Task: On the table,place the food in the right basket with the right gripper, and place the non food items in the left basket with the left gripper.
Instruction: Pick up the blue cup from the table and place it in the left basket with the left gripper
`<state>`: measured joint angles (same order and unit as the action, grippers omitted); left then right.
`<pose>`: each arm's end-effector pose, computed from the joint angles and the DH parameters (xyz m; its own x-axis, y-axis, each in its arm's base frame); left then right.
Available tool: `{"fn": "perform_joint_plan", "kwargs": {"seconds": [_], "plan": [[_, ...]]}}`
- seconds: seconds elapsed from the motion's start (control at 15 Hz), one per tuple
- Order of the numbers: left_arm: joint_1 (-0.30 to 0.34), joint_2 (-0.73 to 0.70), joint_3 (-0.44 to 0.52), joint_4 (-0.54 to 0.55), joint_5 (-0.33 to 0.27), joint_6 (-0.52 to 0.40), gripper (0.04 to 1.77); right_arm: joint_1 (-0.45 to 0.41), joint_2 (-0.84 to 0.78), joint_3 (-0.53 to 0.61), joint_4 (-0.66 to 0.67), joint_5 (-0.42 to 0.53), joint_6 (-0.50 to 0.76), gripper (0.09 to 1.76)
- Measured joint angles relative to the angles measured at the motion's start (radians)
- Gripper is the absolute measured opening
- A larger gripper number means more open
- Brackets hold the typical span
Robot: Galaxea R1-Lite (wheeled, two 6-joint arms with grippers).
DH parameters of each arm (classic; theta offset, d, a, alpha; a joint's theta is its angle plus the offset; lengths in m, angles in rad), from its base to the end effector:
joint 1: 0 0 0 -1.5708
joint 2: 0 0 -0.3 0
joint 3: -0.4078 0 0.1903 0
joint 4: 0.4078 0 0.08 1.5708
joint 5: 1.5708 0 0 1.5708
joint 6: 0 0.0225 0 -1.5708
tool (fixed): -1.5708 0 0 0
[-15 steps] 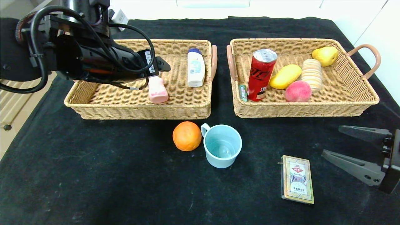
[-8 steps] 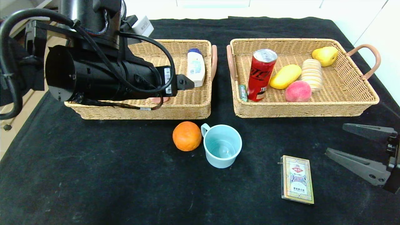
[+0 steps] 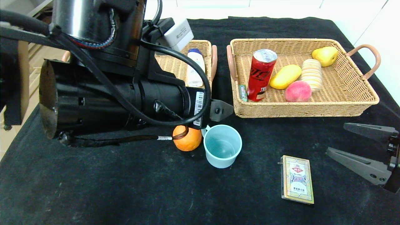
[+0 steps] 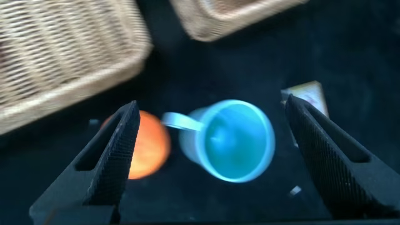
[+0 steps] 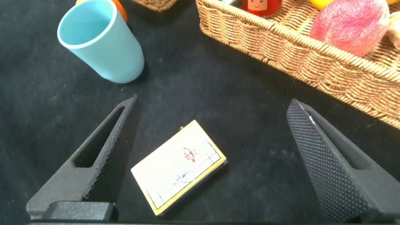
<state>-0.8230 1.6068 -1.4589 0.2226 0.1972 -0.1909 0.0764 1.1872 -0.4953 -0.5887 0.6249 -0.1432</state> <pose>0.2003 -0.2095 0.3118 0.7652 -0.5370 -0.3551 0.5373 0.8366 -0.1072 0.1666 0.0260 0.2147 0.7597 0.6449 -0.0835 -0.6502 0.7553 -0.0823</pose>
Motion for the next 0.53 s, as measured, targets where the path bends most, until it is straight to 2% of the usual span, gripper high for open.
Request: {"fn": "perform_joint_plan", "kwargs": {"seconds": [0.13,0.53], "plan": [[-0.043,0.007,0.000,-0.001,0.013,0.043,1.69,-0.001,0.008,-0.001,0.000,0.000,0.000,1.71],[-0.128,0.037,0.005,0.034,0.025,0.083,1.70,-0.020,0.021,-0.009,-0.003,0.000,-0.001,1.71]]}}
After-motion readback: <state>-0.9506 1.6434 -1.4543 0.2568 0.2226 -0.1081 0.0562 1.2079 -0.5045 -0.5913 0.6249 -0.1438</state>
